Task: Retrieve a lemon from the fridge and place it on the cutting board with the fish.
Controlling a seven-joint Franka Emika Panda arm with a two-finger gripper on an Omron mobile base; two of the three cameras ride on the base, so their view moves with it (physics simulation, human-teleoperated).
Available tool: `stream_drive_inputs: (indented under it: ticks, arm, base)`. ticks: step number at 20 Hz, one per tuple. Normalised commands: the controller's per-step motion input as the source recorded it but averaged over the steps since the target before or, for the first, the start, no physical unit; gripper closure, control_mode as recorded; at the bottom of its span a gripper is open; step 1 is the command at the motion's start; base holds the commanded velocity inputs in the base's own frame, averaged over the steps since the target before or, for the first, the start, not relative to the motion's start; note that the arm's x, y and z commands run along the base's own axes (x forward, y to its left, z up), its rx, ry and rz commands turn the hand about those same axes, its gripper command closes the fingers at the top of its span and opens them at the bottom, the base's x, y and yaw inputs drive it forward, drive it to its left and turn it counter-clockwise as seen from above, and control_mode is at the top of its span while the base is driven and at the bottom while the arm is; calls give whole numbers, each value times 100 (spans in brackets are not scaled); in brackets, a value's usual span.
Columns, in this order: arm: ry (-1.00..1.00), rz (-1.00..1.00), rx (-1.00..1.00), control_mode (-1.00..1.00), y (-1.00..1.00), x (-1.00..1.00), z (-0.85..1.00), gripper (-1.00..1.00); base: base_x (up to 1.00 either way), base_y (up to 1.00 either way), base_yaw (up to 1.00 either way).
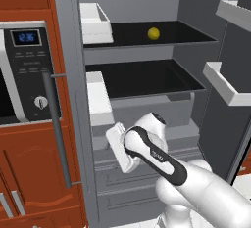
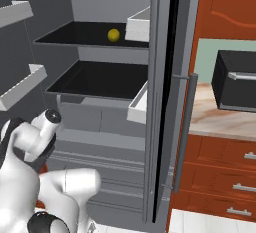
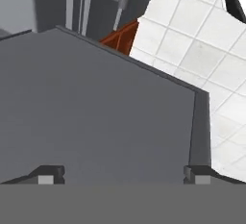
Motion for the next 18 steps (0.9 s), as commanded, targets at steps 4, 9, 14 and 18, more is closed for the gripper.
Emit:
stream_drive_inputs:
  ticks: [4, 9, 14, 18]
  arm:
    - [-2, 0, -39, -100, -93, 0, 0, -100]
    - [-9, 13, -48, -100, -93, 0, 3, -100]
    - [-21, 33, -36, -100, -83, -20, 5, -100]
    - [-25, 54, -35, -100, -54, -37, 62, -100]
  base:
    - [0, 0, 0]
    - [0, 0, 0]
    - [0, 0, 0]
    - [0, 0, 0]
